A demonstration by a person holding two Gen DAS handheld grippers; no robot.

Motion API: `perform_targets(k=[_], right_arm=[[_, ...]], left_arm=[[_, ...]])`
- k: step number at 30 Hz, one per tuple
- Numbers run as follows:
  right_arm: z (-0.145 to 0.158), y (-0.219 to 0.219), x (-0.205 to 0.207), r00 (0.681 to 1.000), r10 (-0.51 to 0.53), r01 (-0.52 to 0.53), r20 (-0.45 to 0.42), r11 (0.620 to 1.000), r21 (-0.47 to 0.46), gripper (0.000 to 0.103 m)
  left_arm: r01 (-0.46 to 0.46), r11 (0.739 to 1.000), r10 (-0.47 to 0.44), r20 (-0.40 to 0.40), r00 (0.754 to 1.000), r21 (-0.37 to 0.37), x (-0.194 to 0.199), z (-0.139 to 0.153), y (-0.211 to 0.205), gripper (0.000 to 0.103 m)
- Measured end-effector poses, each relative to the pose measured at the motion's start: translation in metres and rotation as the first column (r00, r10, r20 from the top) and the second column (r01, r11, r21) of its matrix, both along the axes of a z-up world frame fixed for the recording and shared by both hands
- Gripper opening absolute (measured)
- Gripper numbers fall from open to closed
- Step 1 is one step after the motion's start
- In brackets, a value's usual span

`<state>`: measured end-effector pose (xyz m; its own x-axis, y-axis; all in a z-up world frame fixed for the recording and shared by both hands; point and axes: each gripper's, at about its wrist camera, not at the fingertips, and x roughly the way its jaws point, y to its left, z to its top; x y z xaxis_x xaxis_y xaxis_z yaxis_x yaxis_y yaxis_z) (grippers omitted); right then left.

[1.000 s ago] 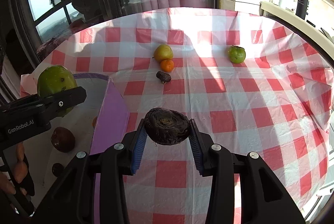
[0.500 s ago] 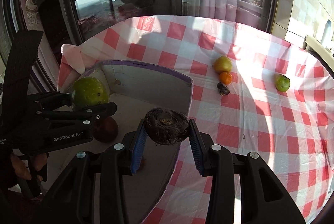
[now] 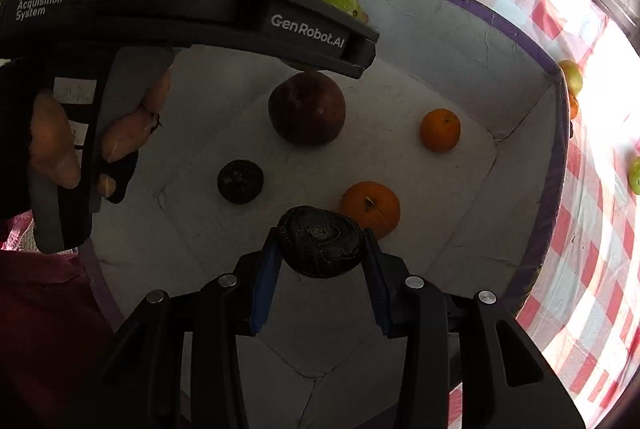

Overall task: Organize fruits
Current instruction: 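Open both grippers to drop the green tomato and dried fruit into the box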

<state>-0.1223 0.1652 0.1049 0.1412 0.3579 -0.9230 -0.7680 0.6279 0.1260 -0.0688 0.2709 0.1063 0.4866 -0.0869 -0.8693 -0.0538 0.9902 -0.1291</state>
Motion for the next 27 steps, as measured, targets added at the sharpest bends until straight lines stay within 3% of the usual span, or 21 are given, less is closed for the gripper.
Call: perform_targets(k=[11, 19, 27], right_arm=[[-0.039, 0.02, -0.014, 0.986, 0.139, -0.158, -0.093, 0.957, -0.244, 0.039], [-0.045, 0.02, -0.013, 0.982, 0.142, -0.172, -0.126, 0.946, -0.275, 0.04], [-0.046, 0.018, -0.009, 0.982, 0.133, -0.167, -0.135, 0.944, -0.284, 0.04]], left_arm=[[0.187, 0.974, -0.171, -0.12, 0.978, 0.131, 0.054, -0.035, -0.038, 0.059], [0.235, 0.96, -0.197, -0.226, 0.954, 0.153, 0.06, -0.068, -0.042, 0.059], [0.24, 0.96, -0.199, -0.245, 0.949, 0.147, 0.065, -0.077, -0.045, 0.059]])
